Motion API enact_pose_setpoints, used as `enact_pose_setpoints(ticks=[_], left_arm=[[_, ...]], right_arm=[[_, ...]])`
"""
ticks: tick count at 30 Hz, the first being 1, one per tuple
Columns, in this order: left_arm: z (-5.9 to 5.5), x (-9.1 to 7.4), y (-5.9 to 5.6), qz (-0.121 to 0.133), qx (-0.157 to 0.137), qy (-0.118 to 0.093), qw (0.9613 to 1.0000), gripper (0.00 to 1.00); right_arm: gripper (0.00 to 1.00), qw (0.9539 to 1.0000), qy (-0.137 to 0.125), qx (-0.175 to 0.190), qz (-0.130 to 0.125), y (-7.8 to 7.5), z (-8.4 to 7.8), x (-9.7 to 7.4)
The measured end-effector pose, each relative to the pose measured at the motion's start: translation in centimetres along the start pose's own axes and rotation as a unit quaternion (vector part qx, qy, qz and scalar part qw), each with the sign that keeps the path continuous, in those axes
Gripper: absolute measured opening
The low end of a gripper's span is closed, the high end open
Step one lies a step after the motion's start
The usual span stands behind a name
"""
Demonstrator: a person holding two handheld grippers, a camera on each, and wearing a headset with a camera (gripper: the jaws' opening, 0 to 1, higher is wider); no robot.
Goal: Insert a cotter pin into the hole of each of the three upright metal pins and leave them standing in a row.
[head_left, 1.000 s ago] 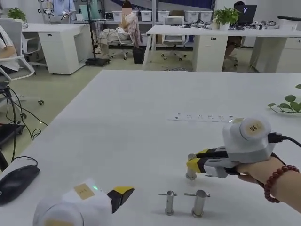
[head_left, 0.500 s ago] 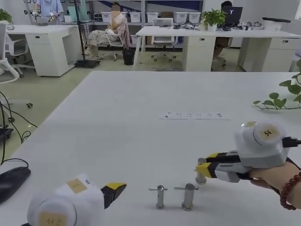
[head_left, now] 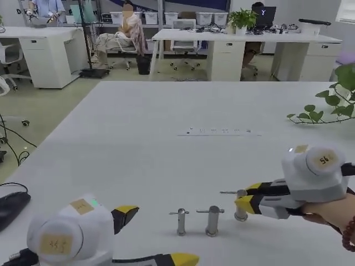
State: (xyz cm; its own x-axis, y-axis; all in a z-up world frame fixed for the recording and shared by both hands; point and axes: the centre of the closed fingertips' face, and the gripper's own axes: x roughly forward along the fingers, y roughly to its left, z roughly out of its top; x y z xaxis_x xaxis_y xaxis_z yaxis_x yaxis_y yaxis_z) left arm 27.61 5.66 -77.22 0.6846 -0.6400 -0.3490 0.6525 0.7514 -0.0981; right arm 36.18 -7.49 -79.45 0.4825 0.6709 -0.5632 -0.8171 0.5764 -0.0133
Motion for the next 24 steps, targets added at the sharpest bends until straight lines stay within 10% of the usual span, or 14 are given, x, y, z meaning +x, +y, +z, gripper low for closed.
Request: enact_pose_setpoints(ticks=[24], left_arm=[[-0.2,0.1,-0.4,-0.005,0.014,0.006,0.9999,0.86]], right_arm=[[0.13,0.9957,-0.008,-0.024,0.089,5.5,-0.6,-0.1]])
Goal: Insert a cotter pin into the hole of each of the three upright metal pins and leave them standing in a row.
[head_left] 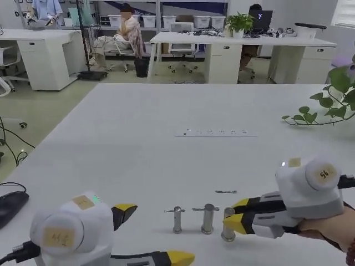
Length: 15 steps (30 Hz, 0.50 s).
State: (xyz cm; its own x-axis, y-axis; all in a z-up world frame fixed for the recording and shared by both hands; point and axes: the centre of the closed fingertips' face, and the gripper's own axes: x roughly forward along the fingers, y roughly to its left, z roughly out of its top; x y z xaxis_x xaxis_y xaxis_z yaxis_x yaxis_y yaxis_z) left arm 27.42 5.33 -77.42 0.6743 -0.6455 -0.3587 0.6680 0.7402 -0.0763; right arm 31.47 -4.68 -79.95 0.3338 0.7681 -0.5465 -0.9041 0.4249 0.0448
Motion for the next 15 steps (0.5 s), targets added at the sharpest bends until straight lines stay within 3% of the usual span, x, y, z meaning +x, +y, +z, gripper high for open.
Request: enact_pose_setpoints(ticks=[15], left_arm=[[-0.1,0.0,-0.1,-0.002,0.005,0.001,1.0000,0.85]], right_arm=[[0.14,0.9989,-0.005,-0.020,0.043,1.7,0.1,1.5]])
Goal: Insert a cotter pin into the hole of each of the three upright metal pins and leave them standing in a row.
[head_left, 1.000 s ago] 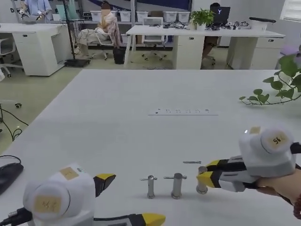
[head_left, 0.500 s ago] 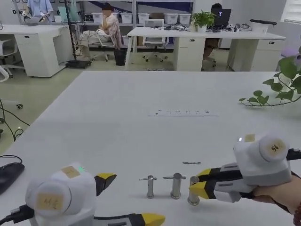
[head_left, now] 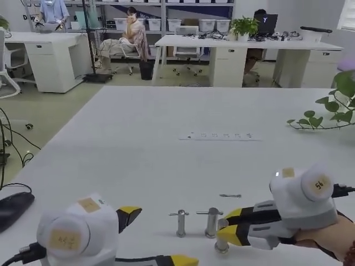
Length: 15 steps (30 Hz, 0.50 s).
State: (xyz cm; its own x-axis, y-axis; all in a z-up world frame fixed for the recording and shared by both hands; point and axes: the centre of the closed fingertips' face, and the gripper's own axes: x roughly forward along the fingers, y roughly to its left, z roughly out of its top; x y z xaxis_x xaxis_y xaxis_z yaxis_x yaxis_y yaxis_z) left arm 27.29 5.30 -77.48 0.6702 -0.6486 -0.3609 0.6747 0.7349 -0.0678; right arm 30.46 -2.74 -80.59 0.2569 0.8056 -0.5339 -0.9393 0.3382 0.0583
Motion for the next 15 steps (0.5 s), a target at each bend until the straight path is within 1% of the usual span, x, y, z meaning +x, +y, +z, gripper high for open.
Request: enact_pose_setpoints(ticks=[7,10,12,13,15], left_arm=[[0.1,0.0,0.1,0.001,-0.002,-0.001,1.0000,0.85],[0.1,0.0,0.1,0.001,-0.003,-0.002,1.0000,0.84],[0.0,0.0,0.1,0.001,-0.004,-0.001,1.0000,0.84],[0.0,0.0,0.1,0.001,-0.003,-0.001,1.0000,0.84],[0.0,0.0,0.0,0.000,-0.004,-0.001,1.0000,0.84]], right_arm=[[0.14,0.9999,0.008,-0.009,0.009,0.1,-0.5,0.6],[0.14,0.9997,0.014,-0.016,0.012,0.3,-0.8,0.7],[0.14,0.9994,0.023,-0.021,0.014,0.4,-1.4,0.8],[0.14,0.9996,0.017,-0.021,0.013,0.3,-1.3,0.7],[0.14,0.9995,0.018,-0.024,0.014,0.3,-1.4,0.7]])
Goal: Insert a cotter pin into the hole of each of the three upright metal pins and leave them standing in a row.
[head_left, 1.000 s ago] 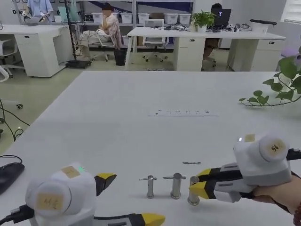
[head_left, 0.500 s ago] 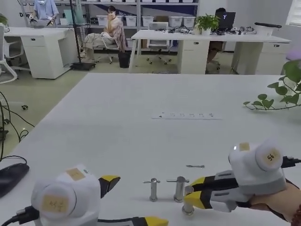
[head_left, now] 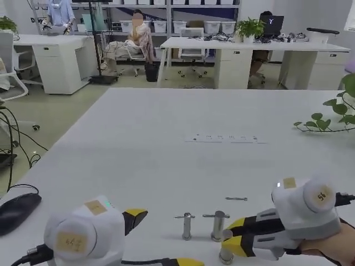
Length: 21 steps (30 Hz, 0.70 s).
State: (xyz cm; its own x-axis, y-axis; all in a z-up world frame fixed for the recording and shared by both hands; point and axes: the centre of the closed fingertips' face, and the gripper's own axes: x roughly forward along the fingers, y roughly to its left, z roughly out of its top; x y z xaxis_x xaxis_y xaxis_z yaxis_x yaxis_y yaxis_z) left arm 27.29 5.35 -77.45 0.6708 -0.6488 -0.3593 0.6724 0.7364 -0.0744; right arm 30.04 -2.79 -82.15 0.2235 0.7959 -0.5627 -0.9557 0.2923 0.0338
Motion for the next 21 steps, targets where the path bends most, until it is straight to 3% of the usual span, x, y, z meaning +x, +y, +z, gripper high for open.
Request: enact_pose_setpoints(ticks=[12,18,21], left_arm=[[-0.25,-0.08,-0.26,-0.001,0.004,0.006,1.0000,0.84],[-0.25,-0.17,-0.25,0.000,0.005,0.006,1.0000,0.84],[-0.24,-0.21,-0.26,0.000,0.004,0.006,1.0000,0.84]], right_arm=[[0.14,0.9999,-0.007,-0.013,0.003,0.00,-0.12,-0.21],[0.17,1.0000,0.002,0.000,0.003,0.20,-0.76,-0.06],[0.21,0.9997,-0.017,0.019,0.005,0.48,-0.32,-0.12]])
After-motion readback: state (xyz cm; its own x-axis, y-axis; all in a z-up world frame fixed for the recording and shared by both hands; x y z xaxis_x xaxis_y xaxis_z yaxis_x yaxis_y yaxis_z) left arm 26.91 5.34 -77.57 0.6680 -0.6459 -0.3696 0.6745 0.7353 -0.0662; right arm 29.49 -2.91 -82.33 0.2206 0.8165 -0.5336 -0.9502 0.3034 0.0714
